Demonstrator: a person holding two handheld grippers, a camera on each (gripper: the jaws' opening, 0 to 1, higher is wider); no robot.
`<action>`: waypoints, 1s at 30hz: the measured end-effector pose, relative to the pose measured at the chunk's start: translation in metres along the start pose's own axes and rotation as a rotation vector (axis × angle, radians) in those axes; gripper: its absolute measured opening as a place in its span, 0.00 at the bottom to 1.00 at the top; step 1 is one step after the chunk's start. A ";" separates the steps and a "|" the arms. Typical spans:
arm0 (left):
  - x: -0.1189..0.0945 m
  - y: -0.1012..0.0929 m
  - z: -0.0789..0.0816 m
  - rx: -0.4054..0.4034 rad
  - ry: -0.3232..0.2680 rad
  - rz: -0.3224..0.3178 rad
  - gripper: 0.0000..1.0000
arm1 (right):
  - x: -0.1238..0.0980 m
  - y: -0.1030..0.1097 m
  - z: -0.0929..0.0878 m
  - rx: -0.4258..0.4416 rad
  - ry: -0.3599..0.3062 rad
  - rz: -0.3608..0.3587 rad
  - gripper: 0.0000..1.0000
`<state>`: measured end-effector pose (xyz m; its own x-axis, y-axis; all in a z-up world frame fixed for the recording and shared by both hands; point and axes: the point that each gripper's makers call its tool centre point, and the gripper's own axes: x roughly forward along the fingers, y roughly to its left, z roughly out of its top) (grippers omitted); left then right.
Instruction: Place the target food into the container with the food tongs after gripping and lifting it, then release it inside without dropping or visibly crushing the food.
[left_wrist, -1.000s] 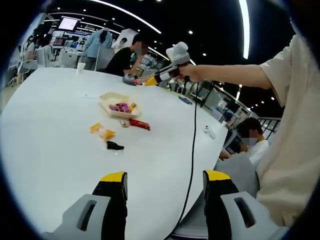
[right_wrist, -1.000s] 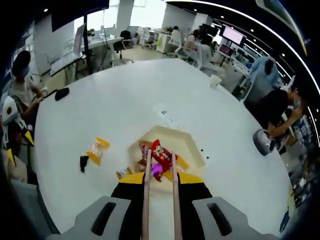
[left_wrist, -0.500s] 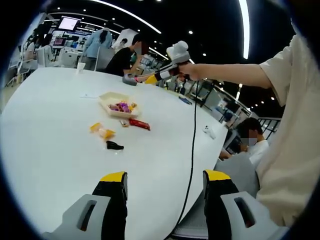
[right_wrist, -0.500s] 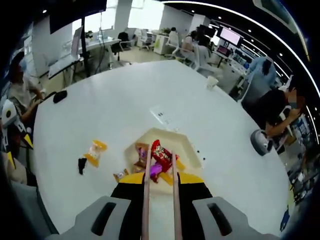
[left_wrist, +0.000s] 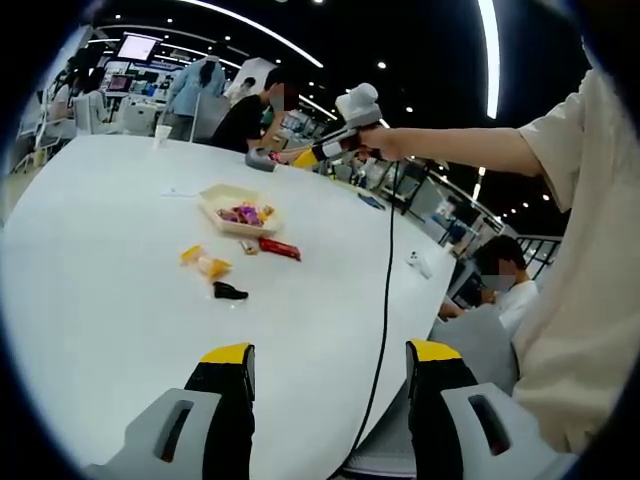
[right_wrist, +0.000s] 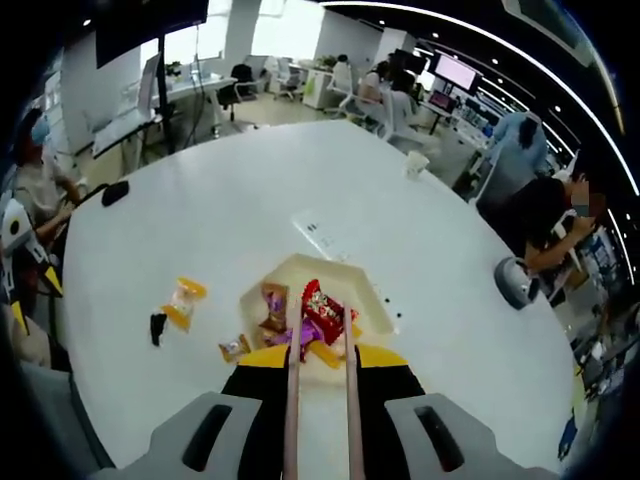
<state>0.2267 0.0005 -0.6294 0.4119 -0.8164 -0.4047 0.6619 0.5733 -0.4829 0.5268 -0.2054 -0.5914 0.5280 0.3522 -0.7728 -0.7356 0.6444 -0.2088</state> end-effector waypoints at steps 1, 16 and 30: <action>0.000 0.000 0.000 0.000 0.000 0.001 0.60 | 0.000 -0.001 0.000 -0.001 0.000 -0.001 0.22; 0.002 -0.001 0.001 0.002 -0.004 -0.001 0.60 | -0.004 -0.006 0.003 -0.009 -0.009 -0.015 0.23; 0.002 -0.002 0.001 0.002 -0.005 -0.002 0.60 | -0.004 -0.007 0.001 -0.006 -0.009 -0.022 0.23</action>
<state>0.2264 -0.0021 -0.6284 0.4134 -0.8179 -0.4001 0.6640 0.5715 -0.4822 0.5300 -0.2110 -0.5864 0.5482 0.3444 -0.7622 -0.7264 0.6478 -0.2297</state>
